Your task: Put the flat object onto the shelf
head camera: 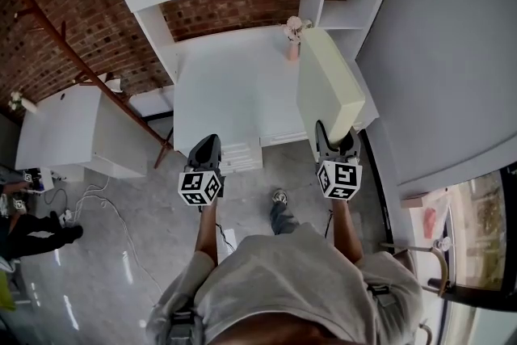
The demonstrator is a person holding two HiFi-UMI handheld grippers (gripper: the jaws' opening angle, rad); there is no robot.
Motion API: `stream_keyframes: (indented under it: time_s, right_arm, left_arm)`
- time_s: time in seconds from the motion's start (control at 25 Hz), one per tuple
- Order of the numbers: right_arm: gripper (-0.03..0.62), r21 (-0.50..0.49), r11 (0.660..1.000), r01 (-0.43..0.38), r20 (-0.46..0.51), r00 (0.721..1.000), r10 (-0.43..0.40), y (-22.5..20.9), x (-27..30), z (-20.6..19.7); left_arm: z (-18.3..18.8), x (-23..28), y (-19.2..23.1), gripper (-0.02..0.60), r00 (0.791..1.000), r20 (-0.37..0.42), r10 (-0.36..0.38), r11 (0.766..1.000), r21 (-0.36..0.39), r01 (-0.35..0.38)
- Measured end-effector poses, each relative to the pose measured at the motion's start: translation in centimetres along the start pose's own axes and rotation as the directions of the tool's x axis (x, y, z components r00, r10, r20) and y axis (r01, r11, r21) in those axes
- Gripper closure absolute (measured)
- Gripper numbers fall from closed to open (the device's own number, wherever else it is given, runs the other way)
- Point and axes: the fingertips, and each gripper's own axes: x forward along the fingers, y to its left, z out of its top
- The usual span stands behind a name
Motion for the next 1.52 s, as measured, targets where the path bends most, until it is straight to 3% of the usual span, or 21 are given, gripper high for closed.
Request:
stream_keyframes:
  time_s: [1.12, 1.52]
  right_arm:
    - [0.316, 0.047, 0.996, -0.078, 0.005, 0.997, 0.078, -6.2, 17.2, -0.3]
    - [0.316, 0.052, 0.994, -0.096, -0.011, 0.995, 0.096, -7.9, 20.6, -1.3]
  left_arm:
    - [5.0, 19.2, 2.9, 0.569, 0.999, 0.018, 0.036, 0.998, 0.042, -0.037]
    - [4.7, 23.9, 2.6, 0.569, 1.0, 0.008, 0.026, 0.999, 0.039, -0.027]
